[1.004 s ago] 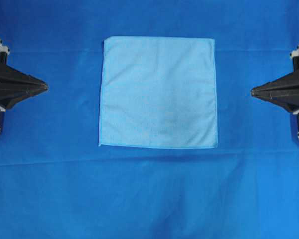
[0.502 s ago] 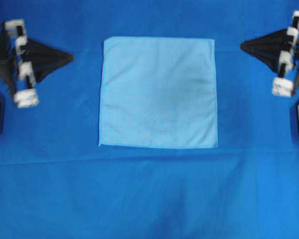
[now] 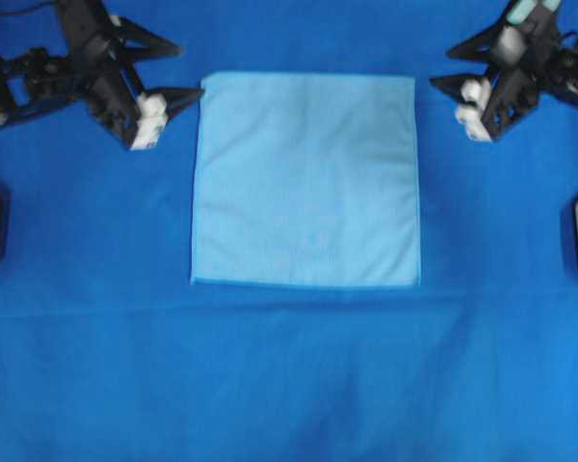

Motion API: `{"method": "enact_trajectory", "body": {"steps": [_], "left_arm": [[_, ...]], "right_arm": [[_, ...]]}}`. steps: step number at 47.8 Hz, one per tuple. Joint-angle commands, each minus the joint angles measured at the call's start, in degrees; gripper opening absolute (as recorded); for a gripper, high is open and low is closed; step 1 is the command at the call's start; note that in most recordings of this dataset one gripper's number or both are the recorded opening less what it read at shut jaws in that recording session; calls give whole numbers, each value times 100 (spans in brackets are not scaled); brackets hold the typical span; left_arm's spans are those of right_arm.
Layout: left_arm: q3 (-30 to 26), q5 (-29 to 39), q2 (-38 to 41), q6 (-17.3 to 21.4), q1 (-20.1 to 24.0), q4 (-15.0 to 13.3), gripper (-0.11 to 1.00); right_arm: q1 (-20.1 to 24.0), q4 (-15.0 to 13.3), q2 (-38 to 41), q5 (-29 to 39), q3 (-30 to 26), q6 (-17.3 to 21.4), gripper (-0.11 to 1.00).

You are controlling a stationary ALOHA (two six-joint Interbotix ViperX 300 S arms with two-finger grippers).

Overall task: Fold the light blue towel.
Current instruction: 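Move both grippers to the towel's far corners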

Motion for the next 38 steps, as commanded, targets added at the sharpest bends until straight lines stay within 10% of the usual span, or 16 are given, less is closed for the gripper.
{"method": "enact_trajectory", "body": {"steps": [1, 28, 38], "left_arm": [[-255, -105, 387, 35, 123, 0, 90], [-694, -527, 2118, 105, 483, 0, 82], [-738, -510, 2215, 123, 457, 9, 37]], "right_arm": [[-79, -149, 457, -132, -264, -9, 56], [-360, -325, 2206, -686, -756, -9, 54], [-360, -334, 2206, -694, -756, -26, 21]]}}
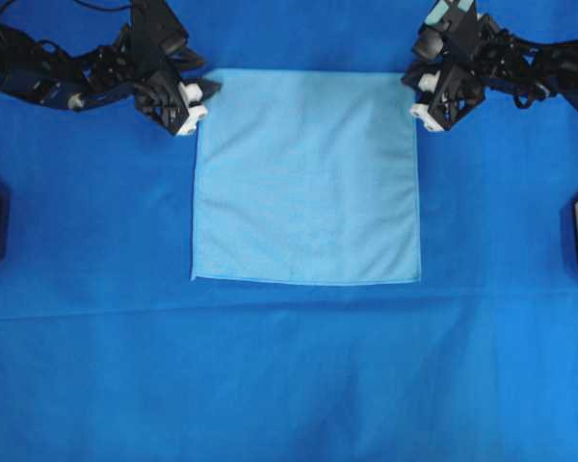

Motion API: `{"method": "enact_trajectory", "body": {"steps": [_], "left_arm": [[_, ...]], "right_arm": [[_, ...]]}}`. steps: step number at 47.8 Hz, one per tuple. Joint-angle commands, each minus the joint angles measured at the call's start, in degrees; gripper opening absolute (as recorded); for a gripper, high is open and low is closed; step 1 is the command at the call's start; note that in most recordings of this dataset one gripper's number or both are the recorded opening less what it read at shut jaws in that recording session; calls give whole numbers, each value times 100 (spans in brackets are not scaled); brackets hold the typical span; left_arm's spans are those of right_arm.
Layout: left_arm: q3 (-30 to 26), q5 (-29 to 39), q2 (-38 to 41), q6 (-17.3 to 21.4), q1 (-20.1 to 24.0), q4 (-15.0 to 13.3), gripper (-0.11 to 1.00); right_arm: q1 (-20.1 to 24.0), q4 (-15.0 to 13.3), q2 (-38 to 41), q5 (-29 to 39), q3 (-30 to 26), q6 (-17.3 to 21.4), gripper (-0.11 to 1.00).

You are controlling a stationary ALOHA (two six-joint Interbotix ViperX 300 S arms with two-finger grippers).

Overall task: Fold the light blue towel.
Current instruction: 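Move both grippers to the towel's far corners, then grasp the far left and right corners with both grippers, then pull both corners toward the near edge, folding the towel in half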

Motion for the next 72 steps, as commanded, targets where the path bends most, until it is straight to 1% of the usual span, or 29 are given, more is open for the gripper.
{"method": "enact_trajectory", "body": {"steps": [1, 3, 4, 7, 8, 20, 24, 29, 33, 41, 45, 51, 54, 57, 62, 67, 68, 72], "left_arm": [[-62, -18, -62, 18, -26, 0, 31], [-53, -18, -62, 18, -26, 9, 20], [-44, -18, -70, 18, -35, 9, 15], [-35, -18, -79, 9, -44, 9, 3], [-35, -18, -70, 9, -44, 9, 1], [-26, -9, -176, 9, -62, 9, 1], [-18, 53, -369, 9, -88, 9, 1], [18, 141, -659, 9, -132, 9, 1], [35, 141, -747, 9, -141, 9, 1], [97, 158, -756, 0, -167, 9, 1], [167, 158, -809, -9, -264, 9, 1], [360, 158, -1011, -9, -483, 9, 1], [519, 158, -1187, -9, -677, 9, 1], [650, 158, -1327, 0, -870, 18, 1], [879, 167, -1582, -9, -1239, 9, 1], [1055, 255, -1784, -79, -1731, 9, 1], [1072, 290, -1802, -97, -1828, 9, 1], [1090, 457, -1837, -141, -2224, 9, 1]], "right_arm": [[-9, -18, -53, -44, -79, -9, 15], [-18, -44, -53, -44, -88, -9, 4], [-9, -62, -53, -44, -88, -9, 1], [0, -88, -44, -44, -88, -9, 0], [9, -88, -53, -44, -88, -9, 0], [18, -88, -97, 0, -88, -9, 0], [44, -88, -264, 53, -97, -9, 0], [123, -88, -615, 299, -79, -9, 0], [141, -88, -809, 422, -53, -9, 0], [158, -88, -914, 492, -9, 0, 0], [229, -88, -949, 501, 18, 9, 0], [492, -88, -1099, 580, 105, 62, 0], [650, -70, -1204, 677, 185, 79, 0], [844, -44, -1354, 809, 264, 114, 0], [1301, 105, -1644, 976, 448, 202, 0], [1775, 281, -1872, 1072, 606, 413, 0], [1925, 325, -1934, 1107, 650, 492, 0], [2285, 439, -2048, 1222, 756, 756, 0]]}}
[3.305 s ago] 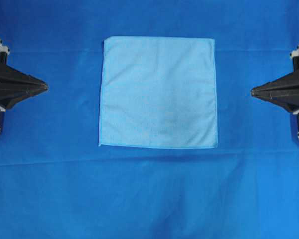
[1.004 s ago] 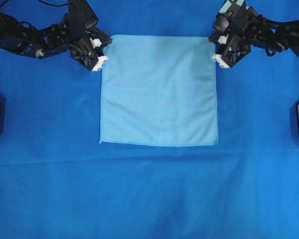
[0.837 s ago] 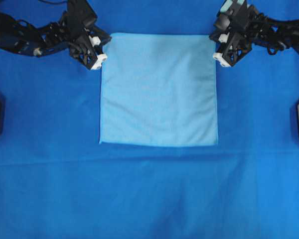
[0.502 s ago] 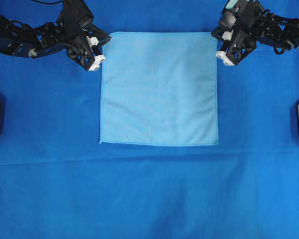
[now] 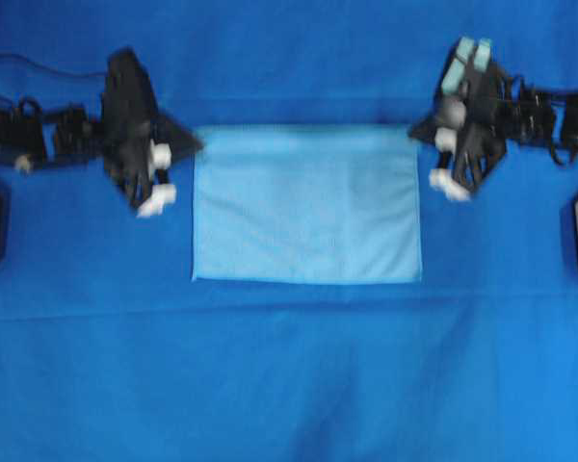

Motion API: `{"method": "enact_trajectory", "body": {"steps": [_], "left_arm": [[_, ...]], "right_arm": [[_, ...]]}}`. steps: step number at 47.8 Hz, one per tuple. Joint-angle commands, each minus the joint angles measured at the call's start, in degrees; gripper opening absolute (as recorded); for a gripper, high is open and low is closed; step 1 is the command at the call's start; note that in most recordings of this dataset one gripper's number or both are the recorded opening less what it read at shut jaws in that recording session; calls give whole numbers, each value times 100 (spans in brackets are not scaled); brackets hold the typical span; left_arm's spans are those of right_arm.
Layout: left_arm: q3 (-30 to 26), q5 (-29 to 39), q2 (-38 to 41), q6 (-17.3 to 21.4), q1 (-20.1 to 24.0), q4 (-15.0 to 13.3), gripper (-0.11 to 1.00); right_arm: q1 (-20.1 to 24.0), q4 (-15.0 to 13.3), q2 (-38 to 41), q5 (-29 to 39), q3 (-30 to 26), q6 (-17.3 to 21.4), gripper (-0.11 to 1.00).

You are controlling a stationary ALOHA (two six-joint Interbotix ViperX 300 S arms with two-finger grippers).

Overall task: Fold the light blue towel.
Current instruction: 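Pull both corners toward the near edge, folding the towel in half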

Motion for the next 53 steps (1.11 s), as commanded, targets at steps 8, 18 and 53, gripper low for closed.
{"method": "enact_trajectory", "body": {"steps": [8, 18, 53], "left_arm": [[-167, 466, -44, -246, -1116, -9, 1], [-308, 668, 70, -615, -1696, -9, 1], [-369, 677, 123, -668, -1960, -9, 12]], "right_arm": [[958, 211, -246, 299, 97, 729, 0], [1608, 211, -167, 378, 88, 1354, 0], [2391, 272, 193, 501, -211, 1951, 2]]}}
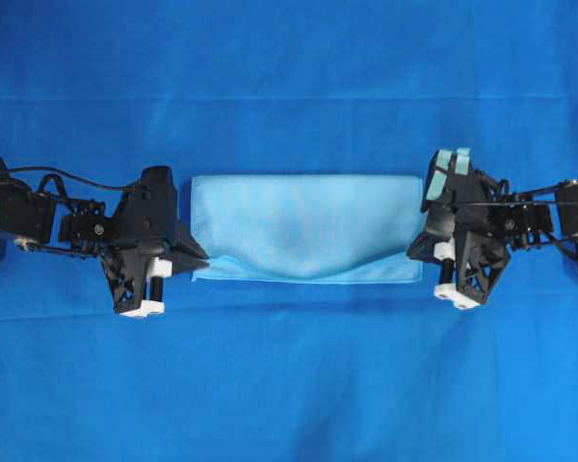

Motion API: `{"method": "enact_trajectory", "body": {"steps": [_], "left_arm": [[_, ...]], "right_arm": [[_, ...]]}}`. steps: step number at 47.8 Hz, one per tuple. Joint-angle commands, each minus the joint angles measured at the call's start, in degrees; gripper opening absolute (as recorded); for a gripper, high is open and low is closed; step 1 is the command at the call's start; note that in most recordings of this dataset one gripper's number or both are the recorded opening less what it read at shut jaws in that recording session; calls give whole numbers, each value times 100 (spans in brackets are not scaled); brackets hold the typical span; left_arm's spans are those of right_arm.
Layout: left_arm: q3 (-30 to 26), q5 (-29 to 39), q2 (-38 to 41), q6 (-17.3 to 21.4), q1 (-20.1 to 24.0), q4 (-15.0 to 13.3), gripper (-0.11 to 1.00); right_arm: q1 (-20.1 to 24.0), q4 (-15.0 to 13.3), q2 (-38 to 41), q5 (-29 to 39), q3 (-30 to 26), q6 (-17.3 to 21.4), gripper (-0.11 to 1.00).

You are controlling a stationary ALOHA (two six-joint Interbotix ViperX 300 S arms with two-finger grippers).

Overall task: Fold the light blue towel.
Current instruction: 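Pull both corners toward the near edge, folding the towel in half, then release, then grasp the folded edge's left and right corners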

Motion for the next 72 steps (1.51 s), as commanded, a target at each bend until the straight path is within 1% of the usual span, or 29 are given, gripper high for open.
{"method": "enact_trajectory", "body": {"steps": [1, 2, 7, 8, 9, 10, 11, 12, 14, 17, 21, 24, 30, 33, 39, 45, 51, 57, 65, 72], "left_arm": [[-97, -18, -53, 9, -35, -9, 16], [-97, -18, -53, 0, -35, -9, 21], [-105, -9, -132, 9, -53, -9, 50], [-114, 0, -158, 9, -53, -9, 57], [-114, 18, -185, 18, -53, -9, 62], [-123, 35, -229, 18, -53, -9, 62], [-132, 62, -281, 44, -53, -9, 70], [-132, 88, -325, 70, -53, -9, 73], [-141, 149, -422, 97, -44, -9, 76], [-141, 211, -554, 141, 9, -9, 75], [-123, 246, -686, 211, 220, -9, 74], [-114, 255, -703, 246, 422, -9, 74], [-158, 281, -686, 281, 861, 0, 73], [-167, 290, -677, 290, 1072, 0, 73], [-176, 299, -606, 343, 1494, 0, 73], [-237, 299, -439, 492, 1749, 0, 73], [-343, 264, -176, 536, 1872, 0, 73], [-483, 264, 211, 536, 1881, 0, 70], [-501, 290, 563, 519, 1811, 0, 56], [-439, 343, 606, 527, 1670, 0, 46]], "right_arm": [[62, 35, 9, 35, -141, 35, 4], [79, 44, 9, 62, -149, 53, 8], [79, 26, -44, 229, -167, 70, 40], [79, 18, -62, 255, -167, 70, 46], [79, 9, -88, 290, -167, 70, 54], [79, 0, -123, 316, -167, 70, 54], [79, -26, -158, 343, -158, 62, 63], [79, -44, -202, 360, -167, 62, 66], [44, -123, -316, 396, -167, 62, 66], [-18, -237, -466, 404, -158, 62, 60], [-246, -422, -642, 404, -123, 53, 61], [-589, -571, -703, 404, -97, 53, 61], [-1230, -782, -677, 457, -114, 26, 61], [-1547, -940, -624, 501, -167, 18, 61], [-1872, -1204, -404, 501, -255, 9, 61], [-1934, -1345, -62, 492, -396, 9, 61], [-1942, -1380, 299, 466, -475, 9, 61], [-1942, -1362, 598, 431, -466, 18, 61], [-1819, -1310, 756, 334, -378, 79, 61], [-1731, -1274, 747, 220, -343, 79, 61]]}}
